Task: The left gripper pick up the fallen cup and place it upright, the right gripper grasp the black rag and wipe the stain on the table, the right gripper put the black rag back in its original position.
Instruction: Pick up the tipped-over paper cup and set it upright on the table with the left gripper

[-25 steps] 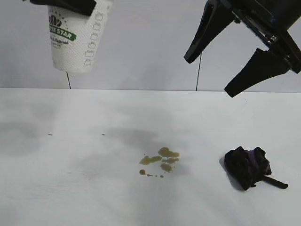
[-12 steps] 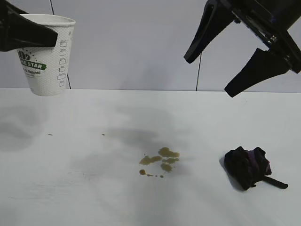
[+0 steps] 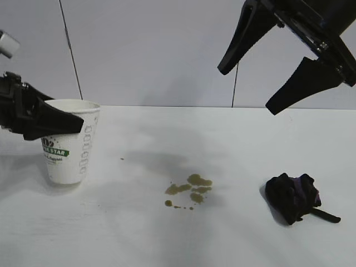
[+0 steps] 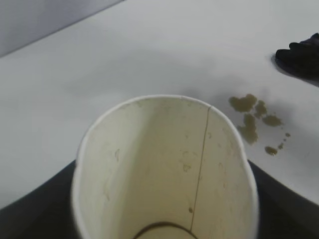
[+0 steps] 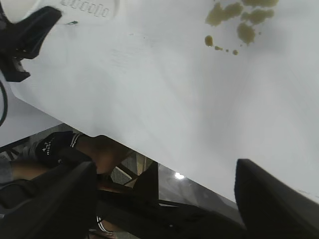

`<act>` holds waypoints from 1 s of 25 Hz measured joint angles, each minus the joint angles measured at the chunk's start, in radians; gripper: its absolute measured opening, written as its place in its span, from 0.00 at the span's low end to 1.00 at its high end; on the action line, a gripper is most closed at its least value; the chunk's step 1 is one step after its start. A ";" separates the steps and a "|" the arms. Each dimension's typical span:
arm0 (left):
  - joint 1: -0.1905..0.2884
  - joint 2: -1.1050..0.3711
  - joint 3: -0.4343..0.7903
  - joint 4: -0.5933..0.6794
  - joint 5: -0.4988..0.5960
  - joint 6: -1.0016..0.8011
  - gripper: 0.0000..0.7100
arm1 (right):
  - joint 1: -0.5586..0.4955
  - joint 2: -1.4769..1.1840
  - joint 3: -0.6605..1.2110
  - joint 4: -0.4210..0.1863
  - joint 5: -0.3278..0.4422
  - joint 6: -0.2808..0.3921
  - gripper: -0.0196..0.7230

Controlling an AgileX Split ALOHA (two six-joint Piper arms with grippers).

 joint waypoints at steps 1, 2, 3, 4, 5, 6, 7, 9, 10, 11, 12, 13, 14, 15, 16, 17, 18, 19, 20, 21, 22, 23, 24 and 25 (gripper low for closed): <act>0.000 0.005 0.000 0.000 0.004 0.021 0.74 | 0.000 0.000 0.000 -0.001 0.000 0.000 0.73; 0.000 0.008 0.000 -0.003 0.010 0.053 0.74 | 0.000 0.000 0.000 -0.001 0.000 0.000 0.73; 0.000 0.008 0.000 -0.004 0.016 0.085 0.74 | 0.000 0.000 0.000 -0.001 0.000 0.000 0.73; 0.000 0.009 0.000 -0.004 0.019 0.128 0.74 | 0.000 0.000 0.000 -0.001 0.000 0.000 0.73; 0.000 0.009 0.000 -0.004 0.023 0.168 0.74 | 0.000 0.000 0.000 -0.001 0.000 0.000 0.73; 0.000 0.009 0.000 -0.004 0.031 0.196 0.74 | 0.000 0.000 0.000 -0.001 0.000 0.000 0.73; 0.000 0.009 0.000 -0.004 0.036 0.210 0.74 | 0.000 0.000 0.000 -0.001 0.000 0.000 0.73; 0.000 0.009 0.000 -0.005 0.042 0.226 0.74 | 0.000 0.000 0.000 -0.001 0.000 0.000 0.73; 0.000 0.009 0.000 -0.005 0.044 0.227 0.74 | 0.000 0.000 0.000 -0.001 0.000 0.000 0.73; 0.000 0.009 0.000 -0.005 0.044 0.227 0.74 | 0.000 0.000 0.000 -0.001 -0.001 0.000 0.73; 0.000 0.009 0.000 -0.005 0.046 0.224 0.75 | 0.000 0.000 0.000 -0.001 -0.001 0.000 0.73; 0.000 0.009 0.000 -0.005 0.047 0.220 0.76 | 0.000 0.000 0.000 -0.001 -0.002 0.000 0.73; 0.000 0.009 0.000 -0.005 0.049 0.212 0.80 | 0.000 0.000 0.000 -0.001 -0.002 0.000 0.73; 0.000 0.009 0.000 -0.005 0.049 0.203 0.84 | 0.000 0.000 0.000 -0.001 -0.003 0.000 0.73; 0.000 0.009 0.000 -0.005 0.051 0.193 0.88 | 0.000 0.000 0.000 -0.001 -0.003 0.000 0.73; 0.000 0.009 0.000 -0.005 0.051 0.187 0.92 | 0.000 0.000 0.000 -0.001 -0.003 0.000 0.73; 0.000 0.009 0.000 -0.005 0.051 0.182 0.94 | 0.000 0.000 0.000 -0.001 -0.004 0.000 0.73; 0.000 0.009 0.000 -0.005 0.052 0.177 0.95 | 0.000 0.000 0.000 -0.001 -0.004 0.000 0.73; 0.000 0.009 0.000 -0.005 0.052 0.174 0.96 | 0.000 0.000 0.000 -0.001 -0.004 0.000 0.73; 0.000 0.009 0.000 -0.005 0.051 0.171 0.97 | 0.000 0.000 0.000 -0.001 -0.004 0.000 0.73; 0.000 0.009 0.000 -0.001 0.048 0.164 0.97 | 0.000 0.000 0.000 -0.001 -0.004 0.000 0.73; 0.000 0.009 0.000 0.007 0.038 0.154 0.97 | 0.000 0.000 0.000 -0.001 -0.004 0.000 0.73; 0.000 0.008 0.000 0.024 0.029 0.141 0.97 | 0.000 0.000 0.000 -0.001 -0.004 0.000 0.73; 0.000 0.002 0.000 0.041 0.010 0.125 0.98 | 0.000 0.000 0.000 -0.001 -0.004 0.000 0.73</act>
